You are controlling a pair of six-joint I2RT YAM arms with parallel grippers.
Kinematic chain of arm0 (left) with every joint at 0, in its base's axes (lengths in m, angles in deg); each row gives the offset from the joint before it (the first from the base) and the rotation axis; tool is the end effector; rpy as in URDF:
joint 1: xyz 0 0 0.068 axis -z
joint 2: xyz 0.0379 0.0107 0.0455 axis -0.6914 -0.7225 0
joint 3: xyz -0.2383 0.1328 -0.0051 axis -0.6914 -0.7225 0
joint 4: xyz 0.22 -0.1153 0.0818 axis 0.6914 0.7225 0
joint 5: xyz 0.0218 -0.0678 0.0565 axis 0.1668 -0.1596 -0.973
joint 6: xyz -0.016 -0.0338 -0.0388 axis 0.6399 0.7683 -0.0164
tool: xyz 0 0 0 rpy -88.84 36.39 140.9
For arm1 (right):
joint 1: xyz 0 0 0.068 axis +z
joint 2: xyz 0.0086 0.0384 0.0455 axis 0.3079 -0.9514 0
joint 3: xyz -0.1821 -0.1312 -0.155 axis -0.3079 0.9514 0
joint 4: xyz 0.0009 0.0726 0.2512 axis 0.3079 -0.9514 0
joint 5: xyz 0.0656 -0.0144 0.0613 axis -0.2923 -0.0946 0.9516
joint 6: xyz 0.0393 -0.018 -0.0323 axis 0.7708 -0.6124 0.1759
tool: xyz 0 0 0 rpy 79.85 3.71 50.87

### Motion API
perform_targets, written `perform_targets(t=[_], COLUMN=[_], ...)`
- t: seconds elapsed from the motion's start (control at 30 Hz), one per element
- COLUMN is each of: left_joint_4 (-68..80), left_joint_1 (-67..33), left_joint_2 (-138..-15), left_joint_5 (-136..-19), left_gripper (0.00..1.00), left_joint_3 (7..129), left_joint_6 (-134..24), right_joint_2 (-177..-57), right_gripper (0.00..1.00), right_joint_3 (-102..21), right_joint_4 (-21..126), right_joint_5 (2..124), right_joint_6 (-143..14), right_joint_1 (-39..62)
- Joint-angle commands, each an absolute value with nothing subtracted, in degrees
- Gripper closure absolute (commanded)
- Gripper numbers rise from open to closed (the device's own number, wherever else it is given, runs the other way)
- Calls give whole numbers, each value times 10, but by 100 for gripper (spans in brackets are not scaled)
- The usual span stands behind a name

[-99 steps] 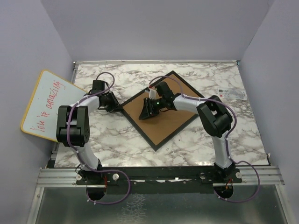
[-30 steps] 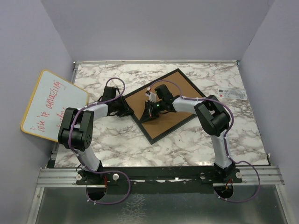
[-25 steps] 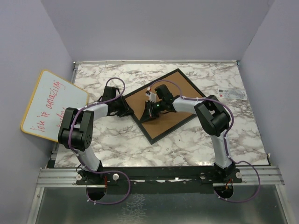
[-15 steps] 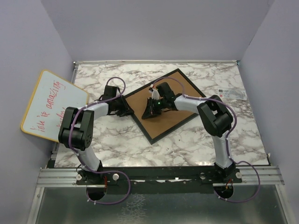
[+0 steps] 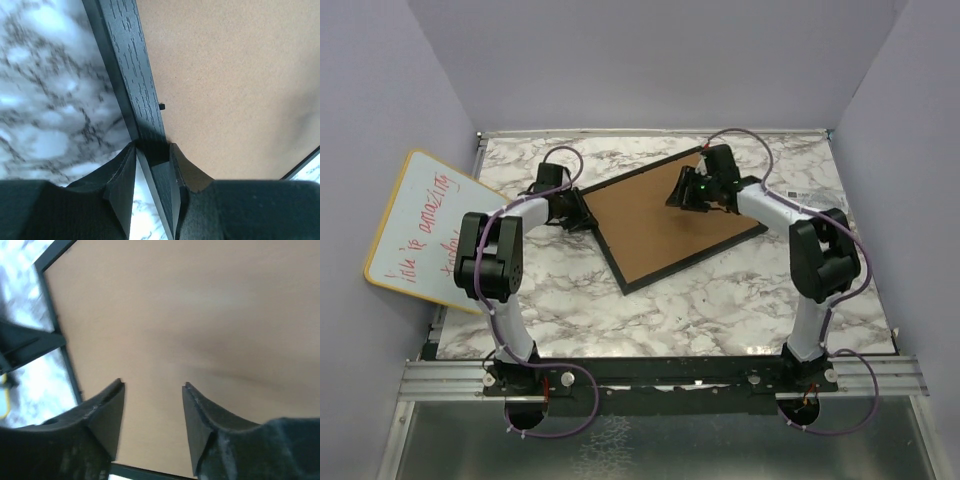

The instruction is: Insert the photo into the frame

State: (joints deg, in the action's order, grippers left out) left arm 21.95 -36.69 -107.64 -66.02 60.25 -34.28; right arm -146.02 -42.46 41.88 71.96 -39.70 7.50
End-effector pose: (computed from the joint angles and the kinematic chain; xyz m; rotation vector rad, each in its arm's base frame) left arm 0.3727 -0.0583 0.1573 -0.4417 2.5784 -0.7026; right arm 0.3815 0.1929 0.2052 -0.0208 2.4488 0.8171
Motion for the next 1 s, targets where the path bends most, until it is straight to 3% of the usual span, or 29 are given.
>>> perform_targets(t=[0.0,0.17,0.3,0.47,0.8,0.97], left_joint_4=[239,240,241,231,217,205], left_joint_1=[-380,-383,-385,-386,-382,-373], left_joint_2=[-1141,-1175,-1175,-1154,-1086,-1083], left_joint_5=[-712,-699,-684,-650,-626,-587], left_gripper=[67,54,28,9,6,13], left_joint_3=[657,715,740,730,626,611], left_joint_6=[-391,-388,-384,-376,-373,-362], right_joint_2=[-1452,-1486,-1549,-1620,-1653,-1610], right_gripper=[40,17,9,9,9,19], right_joint_3=[-465,-522,-605,-681,-675,-612], right_joint_4=[337,322,291,260,263,267], right_joint_5=[583,525,540,618,721,786], right_joint_6=[-432,-462,-496,-510,-510,-511], right_joint_1=[-6,-87,-117,-140,-161,-161])
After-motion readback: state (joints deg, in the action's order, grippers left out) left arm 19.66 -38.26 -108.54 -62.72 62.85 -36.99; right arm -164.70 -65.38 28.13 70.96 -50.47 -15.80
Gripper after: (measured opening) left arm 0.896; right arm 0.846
